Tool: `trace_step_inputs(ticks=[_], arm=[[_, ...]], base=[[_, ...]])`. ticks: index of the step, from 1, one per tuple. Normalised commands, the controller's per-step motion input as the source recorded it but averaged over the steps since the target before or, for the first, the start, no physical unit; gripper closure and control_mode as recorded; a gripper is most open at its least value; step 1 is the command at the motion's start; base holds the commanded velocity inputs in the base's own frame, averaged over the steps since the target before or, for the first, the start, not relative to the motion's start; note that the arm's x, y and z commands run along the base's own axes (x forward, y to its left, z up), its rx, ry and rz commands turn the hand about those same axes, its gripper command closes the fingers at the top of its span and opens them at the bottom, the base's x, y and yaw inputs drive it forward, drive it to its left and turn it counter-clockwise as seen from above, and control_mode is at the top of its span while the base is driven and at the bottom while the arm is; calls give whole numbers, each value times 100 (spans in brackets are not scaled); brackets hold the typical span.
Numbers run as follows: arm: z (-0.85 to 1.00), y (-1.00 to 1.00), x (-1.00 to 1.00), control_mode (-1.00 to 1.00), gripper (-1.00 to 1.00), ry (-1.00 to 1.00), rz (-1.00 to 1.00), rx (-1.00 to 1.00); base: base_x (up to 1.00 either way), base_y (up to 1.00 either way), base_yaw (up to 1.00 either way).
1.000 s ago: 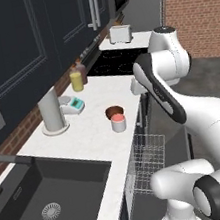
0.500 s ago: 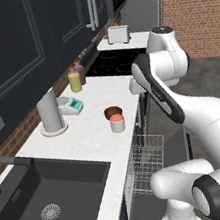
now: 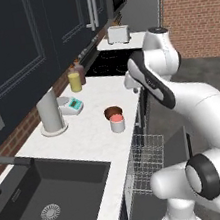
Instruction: Pick up the cup and bowl from the counter, place them in the dishwasher, and close the dishwasher door.
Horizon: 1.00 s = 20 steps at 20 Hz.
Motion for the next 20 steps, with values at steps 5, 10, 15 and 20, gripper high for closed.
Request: trace_step_inputs(ticks=[5, 10, 15, 20], arm=[[-37, 0, 72, -100, -100, 8, 0, 9], [-57, 3, 63, -100, -100, 11, 0, 3], [-56, 3, 42, -100, -100, 1, 0, 0], [-57, 2, 25, -100, -100, 0, 0, 0]], base=[[0, 0, 0], [0, 0, 0], [0, 0, 0], [0, 0, 0]])
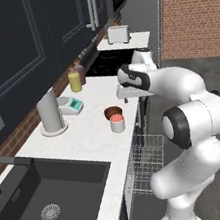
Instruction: Pick up the cup and bowl from the counter, place them in the dishwasher, and close the dishwasher door.
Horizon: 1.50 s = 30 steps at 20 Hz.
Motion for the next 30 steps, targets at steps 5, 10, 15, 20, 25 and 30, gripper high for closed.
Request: trace_step_inputs(ticks=[5, 10, 15, 20, 25, 30], arm=[[-56, 12, 26, -100, -100, 0, 0, 0], [-51, 29, 22, -100, -100, 0, 0, 0], [-39, 22, 24, -100, -100, 0, 0, 0], [-30, 1, 30, -100, -100, 0, 0, 0], [-23, 0, 37, -100, -100, 0, -1, 0], [-20, 0, 31, -100, -100, 0, -1, 0]], base=[[0, 0, 0], [0, 0, 0], [0, 0, 0], [0, 0, 0], [0, 0, 0], [0, 0, 0]])
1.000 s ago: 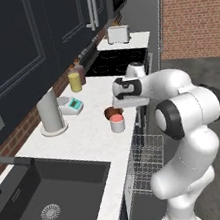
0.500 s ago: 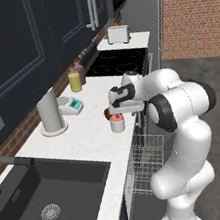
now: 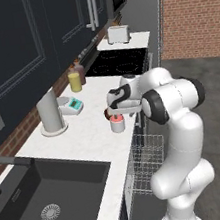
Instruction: Pick up the cup and bowl from the counter, place them in the dishwasher, and close the dishwasher door.
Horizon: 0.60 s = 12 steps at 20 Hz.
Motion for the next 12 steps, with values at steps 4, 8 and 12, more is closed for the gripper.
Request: trace_step_inputs(ticks=[4, 8, 12], arm=[[-24, 0, 9, -100, -100, 0, 0, 0], [-25, 0, 0, -100, -100, 0, 0, 0], [-26, 0, 0, -100, -100, 0, 0, 0]], base=[[0, 0, 0], [0, 0, 0], [0, 0, 0]])
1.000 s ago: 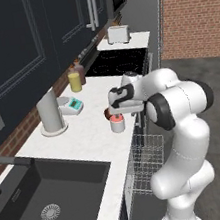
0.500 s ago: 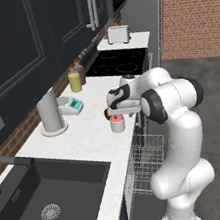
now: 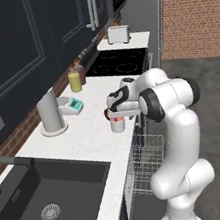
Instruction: Pick up the cup and bowl from the counter, place them in the dishwasher, and close the dishwasher door.
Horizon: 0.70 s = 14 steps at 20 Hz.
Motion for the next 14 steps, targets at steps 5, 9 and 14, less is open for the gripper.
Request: trace_step_inputs(ticks=[5, 9, 14], arm=[[-29, 0, 0, -100, 100, 0, 0, 0], [-20, 0, 0, -100, 100, 0, 0, 0], [-5, 0, -2, -100, 100, 0, -1, 0]], base=[[0, 0, 0], [0, 0, 0], [0, 0, 0]])
